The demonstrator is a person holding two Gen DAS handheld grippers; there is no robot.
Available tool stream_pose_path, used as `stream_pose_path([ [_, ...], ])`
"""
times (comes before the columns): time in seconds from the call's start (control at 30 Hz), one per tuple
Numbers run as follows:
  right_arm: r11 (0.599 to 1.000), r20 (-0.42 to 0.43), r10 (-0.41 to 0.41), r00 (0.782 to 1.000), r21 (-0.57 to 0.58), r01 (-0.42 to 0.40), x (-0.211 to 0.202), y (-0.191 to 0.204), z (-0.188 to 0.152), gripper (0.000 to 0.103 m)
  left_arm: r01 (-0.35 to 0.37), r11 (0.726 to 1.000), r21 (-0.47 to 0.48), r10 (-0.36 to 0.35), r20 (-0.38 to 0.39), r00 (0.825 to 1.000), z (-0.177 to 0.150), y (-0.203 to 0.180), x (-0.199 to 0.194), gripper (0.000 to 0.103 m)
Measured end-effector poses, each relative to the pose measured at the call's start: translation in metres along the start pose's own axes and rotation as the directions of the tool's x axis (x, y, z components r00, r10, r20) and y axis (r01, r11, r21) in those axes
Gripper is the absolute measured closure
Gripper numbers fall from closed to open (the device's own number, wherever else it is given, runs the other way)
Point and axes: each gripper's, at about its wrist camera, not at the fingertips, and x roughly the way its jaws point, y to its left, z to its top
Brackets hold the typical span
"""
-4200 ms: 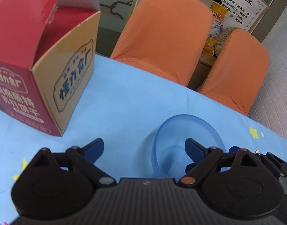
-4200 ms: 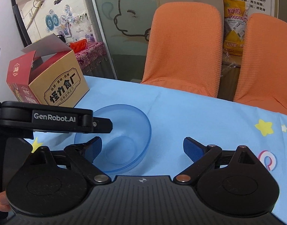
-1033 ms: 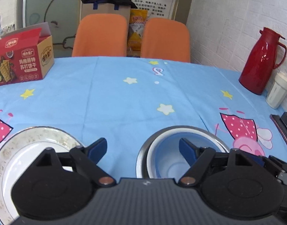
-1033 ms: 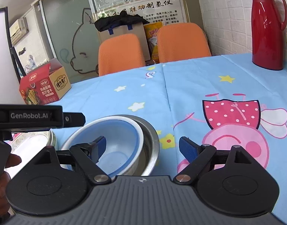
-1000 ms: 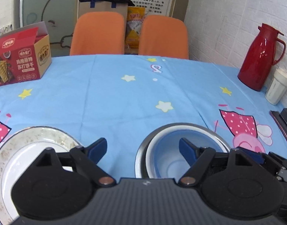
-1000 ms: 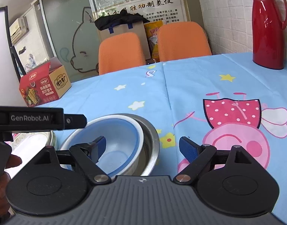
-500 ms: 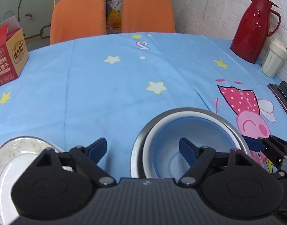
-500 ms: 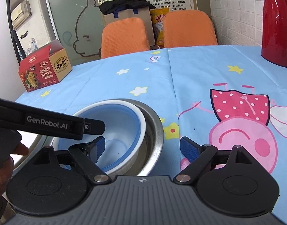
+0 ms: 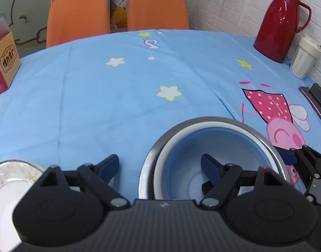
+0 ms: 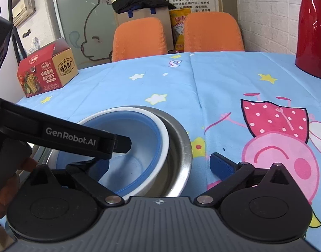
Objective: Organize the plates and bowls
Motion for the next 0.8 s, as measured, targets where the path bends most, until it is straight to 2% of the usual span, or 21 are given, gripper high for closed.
stream_pose_path([
  [0.2,1.000,-0.024,-0.011,1.000,0.003,0.011,0.000,0.001,0.004,0.000,-0.004,1.000,0.002,0.004,-0.002,1.000,0.000,-0.001,0.000,0.023],
  [0.4,0.999,0.005,0.008,1.000,0.033,-0.009,-0.014,-0.001,-0.002,0.000,0.014,1.000,0.009,-0.014,0.004,1.000,-0.003,-0.003,-0.005,0.030],
  [0.43,0.999,0.001,0.023,1.000,0.041,-0.023,-0.013,-0.003,-0.002,0.003,0.030,1.000,0.003,-0.030,0.001,1.000,-0.003,-0.004,-0.003,0.035],
  [0.47,0.999,0.008,0.026,1.000,0.041,-0.026,-0.013,-0.003,-0.003,0.013,0.055,0.998,-0.006,-0.055,-0.002,0.998,-0.003,-0.004,-0.003,0.040],
  [0.5,0.999,0.012,0.020,1.000,0.036,-0.021,-0.013,-0.002,-0.003,0.019,0.064,0.998,-0.006,-0.064,-0.004,0.998,-0.003,-0.005,-0.003,0.044],
  [0.53,0.998,0.010,0.038,0.999,0.044,-0.038,-0.012,-0.002,-0.003,0.032,0.057,0.998,-0.013,-0.057,-0.005,0.998,-0.003,-0.006,-0.003,0.044],
  [0.63,0.997,0.012,0.038,0.999,0.061,-0.039,-0.012,0.001,-0.003,0.034,0.044,0.998,-0.037,-0.045,-0.014,0.999,-0.002,-0.009,-0.005,0.048],
  [0.8,0.998,0.041,0.006,0.999,0.061,-0.008,-0.027,0.006,0.003,0.033,0.049,0.998,-0.040,-0.047,0.050,0.998,0.006,-0.019,-0.029,0.048],
])
